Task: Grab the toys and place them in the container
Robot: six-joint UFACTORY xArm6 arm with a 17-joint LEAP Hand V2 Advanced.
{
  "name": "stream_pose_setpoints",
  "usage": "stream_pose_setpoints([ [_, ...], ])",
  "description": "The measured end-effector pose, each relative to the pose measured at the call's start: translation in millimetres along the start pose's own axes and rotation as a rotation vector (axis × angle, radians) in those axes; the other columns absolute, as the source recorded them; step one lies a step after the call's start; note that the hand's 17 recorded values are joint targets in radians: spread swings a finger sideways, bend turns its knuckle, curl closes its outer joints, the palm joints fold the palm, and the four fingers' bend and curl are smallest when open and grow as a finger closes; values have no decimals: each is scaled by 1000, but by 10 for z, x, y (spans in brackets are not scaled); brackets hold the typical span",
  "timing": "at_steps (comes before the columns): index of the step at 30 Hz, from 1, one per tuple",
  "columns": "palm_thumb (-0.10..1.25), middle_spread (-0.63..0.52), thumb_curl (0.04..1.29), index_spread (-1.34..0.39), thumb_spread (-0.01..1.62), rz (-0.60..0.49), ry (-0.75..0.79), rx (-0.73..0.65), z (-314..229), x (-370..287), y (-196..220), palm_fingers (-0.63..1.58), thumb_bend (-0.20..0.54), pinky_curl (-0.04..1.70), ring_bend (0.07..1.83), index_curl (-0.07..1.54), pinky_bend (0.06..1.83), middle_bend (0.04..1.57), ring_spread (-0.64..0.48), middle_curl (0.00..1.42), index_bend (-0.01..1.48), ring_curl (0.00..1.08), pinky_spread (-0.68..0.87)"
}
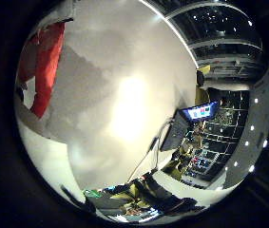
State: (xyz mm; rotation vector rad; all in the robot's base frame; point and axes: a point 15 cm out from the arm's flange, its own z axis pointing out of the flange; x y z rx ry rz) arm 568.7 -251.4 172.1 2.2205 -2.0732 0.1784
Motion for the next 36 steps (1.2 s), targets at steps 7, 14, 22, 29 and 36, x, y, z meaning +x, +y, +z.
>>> stream_pose_setpoints([
  [7,969,-235,364,-450,896,6,-1,-30,-699,-182,610,1236,-23,443,1164,602,1048,935,-232,542,578,470,-504],
  [14,967,-231,362,-452,900,-43,17,-35,-1372,-725,1319,1232,-23,451,1173,625,1052,949,-231,531,572,463,-504],
  [22,966,-230,360,-454,902,-129,8,-39,-1620,-1801,1739,1230,-22,456,1178,640,1051,958,-230,521,566,459,-505],
  [29,966,-235,359,-456,902,-214,2,-9,-1849,-2777,1636,1232,-22,459,1179,648,1048,968,-230,518,559,456,-506],
  [36,959,-235,358,-461,911,-252,-29,14,-2011,-3528,1204,1231,-22,462,1180,662,1046,972,-230,516,562,455,-506],
])
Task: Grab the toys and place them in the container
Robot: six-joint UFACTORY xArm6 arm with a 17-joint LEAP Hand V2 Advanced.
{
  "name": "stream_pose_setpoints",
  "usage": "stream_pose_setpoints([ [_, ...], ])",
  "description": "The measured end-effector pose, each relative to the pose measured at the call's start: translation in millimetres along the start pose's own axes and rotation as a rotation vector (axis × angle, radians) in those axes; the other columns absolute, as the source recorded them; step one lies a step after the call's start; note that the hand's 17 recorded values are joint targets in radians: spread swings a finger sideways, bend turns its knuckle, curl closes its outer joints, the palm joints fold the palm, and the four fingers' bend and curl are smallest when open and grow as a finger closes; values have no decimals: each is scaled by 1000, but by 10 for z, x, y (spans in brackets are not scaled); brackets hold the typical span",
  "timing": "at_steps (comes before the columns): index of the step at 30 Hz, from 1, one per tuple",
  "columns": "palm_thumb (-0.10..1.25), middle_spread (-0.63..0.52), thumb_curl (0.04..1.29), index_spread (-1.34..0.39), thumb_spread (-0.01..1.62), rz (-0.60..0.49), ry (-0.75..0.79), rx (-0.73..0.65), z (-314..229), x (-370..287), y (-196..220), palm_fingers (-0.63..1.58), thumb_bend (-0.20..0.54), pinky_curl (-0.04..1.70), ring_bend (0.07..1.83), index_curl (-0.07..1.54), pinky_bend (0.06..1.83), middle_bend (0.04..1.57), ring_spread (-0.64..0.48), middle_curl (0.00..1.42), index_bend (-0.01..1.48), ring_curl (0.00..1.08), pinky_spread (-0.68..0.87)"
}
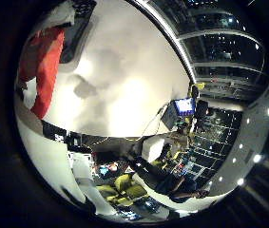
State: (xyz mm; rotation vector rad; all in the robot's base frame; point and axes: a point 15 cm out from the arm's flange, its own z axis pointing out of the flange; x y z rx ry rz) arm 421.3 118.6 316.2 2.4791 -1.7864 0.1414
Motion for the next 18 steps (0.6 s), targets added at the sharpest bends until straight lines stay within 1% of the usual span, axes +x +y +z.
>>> stream_pose_setpoints([
  [5,951,-243,356,-462,921,-32,-7,25,-68,-406,-344,1224,-21,461,1185,669,1036,970,-230,514,564,455,-509],
  [6,951,-249,355,-468,925,-37,-7,28,-62,-476,-391,1173,-21,461,1183,662,1044,956,-237,510,533,454,-520],
  [8,940,-271,354,-486,936,-50,-7,24,11,-594,-440,981,-26,470,1160,644,1084,890,-265,495,410,452,-541],
  [9,923,-280,350,-493,946,-56,-8,26,32,-636,-463,784,-29,493,1123,636,1126,838,-281,485,330,456,-541],
  [10,908,-264,349,-520,952,-65,-8,27,61,-680,-483,415,-28,474,994,605,1067,715,-260,442,297,409,-470],
  [11,897,-223,348,-531,955,-75,-7,21,106,-716,-495,211,-28,489,892,616,1008,654,-197,428,357,398,-366],
  [12,883,-157,347,-544,963,-83,-6,11,156,-742,-498,33,-27,454,728,576,940,563,-68,390,366,331,-164],
  [13,870,-100,346,-544,963,-92,-5,3,188,-763,-505,-40,-27,406,605,536,885,493,34,359,360,271,20],
  [14,865,-76,347,-543,964,-95,-4,0,199,-778,-523,-45,-27,384,566,516,862,454,70,343,352,250,92],
  [15,858,-34,346,-536,966,-98,-3,-3,217,-789,-540,-85,-26,350,494,486,805,388,133,323,325,222,215],
  [16,851,-9,348,-529,966,-101,-2,-12,260,-796,-543,-99,-26,331,449,468,774,340,168,310,306,210,279],
  [17,842,18,350,-525,966,-103,-1,-16,276,-799,-544,-67,-27,307,397,440,729,290,205,299,267,199,352],
  [18,836,33,353,-517,963,-104,-2,-16,275,-810,-543,-60,-27,298,370,425,717,260,220,294,238,195,381],
])
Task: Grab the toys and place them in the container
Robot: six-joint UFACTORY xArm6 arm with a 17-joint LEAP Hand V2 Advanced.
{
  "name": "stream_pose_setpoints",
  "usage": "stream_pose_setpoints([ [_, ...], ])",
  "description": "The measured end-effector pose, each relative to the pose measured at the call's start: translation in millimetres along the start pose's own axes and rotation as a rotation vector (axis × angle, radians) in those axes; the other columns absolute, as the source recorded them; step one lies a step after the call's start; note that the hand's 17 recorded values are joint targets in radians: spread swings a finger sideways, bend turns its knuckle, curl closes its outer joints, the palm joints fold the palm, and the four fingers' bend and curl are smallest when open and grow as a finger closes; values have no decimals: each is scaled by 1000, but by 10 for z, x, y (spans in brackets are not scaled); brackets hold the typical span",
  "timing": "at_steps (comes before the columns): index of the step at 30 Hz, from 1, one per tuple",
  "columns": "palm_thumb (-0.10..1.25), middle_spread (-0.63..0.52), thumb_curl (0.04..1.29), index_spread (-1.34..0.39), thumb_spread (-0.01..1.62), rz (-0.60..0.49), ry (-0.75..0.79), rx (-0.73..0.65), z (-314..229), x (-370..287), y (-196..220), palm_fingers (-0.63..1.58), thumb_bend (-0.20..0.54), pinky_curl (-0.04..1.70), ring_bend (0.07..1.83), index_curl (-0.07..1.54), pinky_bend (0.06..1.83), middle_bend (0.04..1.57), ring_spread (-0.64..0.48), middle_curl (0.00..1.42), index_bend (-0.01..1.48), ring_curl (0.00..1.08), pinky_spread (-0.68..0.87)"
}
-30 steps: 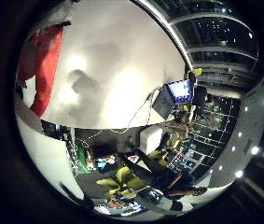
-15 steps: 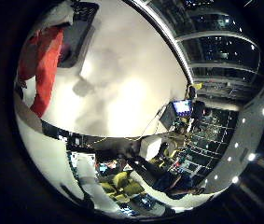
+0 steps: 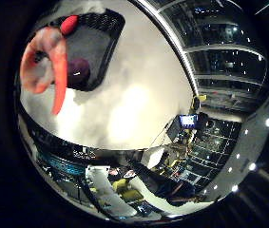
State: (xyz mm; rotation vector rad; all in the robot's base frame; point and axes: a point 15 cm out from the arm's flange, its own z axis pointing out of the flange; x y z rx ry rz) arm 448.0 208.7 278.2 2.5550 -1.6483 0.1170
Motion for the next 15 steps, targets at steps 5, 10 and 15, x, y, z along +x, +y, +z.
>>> stream_pose_setpoints([
  [5,823,64,359,-515,950,-5,0,10,-59,-22,10,-22,-25,263,289,373,631,180,253,285,180,195,446],
  [10,822,69,361,-504,953,1,0,-20,-219,13,218,-1,-24,248,251,353,559,178,250,278,190,210,442],
  [15,815,66,349,-492,977,24,-23,-104,-511,70,716,3,-24,243,217,355,497,176,238,275,197,215,421],
])
